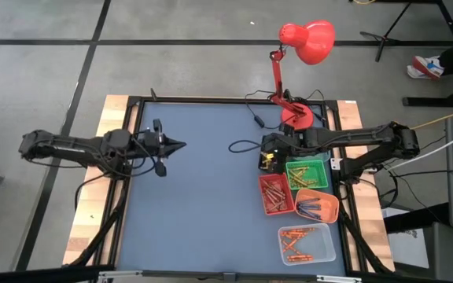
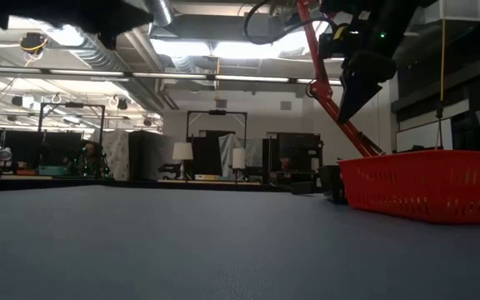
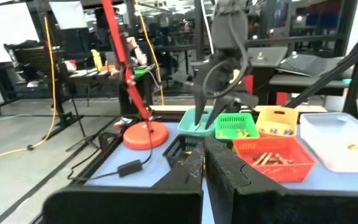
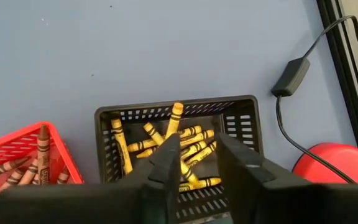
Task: Sort crayons
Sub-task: Return to Home Position
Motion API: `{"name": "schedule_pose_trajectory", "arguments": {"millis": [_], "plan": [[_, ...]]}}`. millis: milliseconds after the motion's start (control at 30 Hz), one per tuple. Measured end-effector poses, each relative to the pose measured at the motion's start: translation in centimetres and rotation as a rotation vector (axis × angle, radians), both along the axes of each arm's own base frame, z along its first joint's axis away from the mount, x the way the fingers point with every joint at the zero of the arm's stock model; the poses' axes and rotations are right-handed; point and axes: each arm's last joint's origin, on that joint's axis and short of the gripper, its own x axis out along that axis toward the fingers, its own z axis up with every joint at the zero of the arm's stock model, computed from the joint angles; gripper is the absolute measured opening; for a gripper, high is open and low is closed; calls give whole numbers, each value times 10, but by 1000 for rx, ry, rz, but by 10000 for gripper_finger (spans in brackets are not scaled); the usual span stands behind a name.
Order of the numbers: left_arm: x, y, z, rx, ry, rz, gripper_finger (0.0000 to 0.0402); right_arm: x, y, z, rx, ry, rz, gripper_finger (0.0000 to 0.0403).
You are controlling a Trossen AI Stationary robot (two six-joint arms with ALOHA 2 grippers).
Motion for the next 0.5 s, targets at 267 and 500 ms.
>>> {"name": "schedule_pose_trajectory", "arguments": {"millis": [267, 500], "plan": [[-7, 19, -30, -56, 11, 42, 0, -1, 1, -1, 29, 13, 11, 123], [-20, 25, -48, -90, -7, 70, 0, 0, 6, -2, 192, 6, 84, 40]]}}
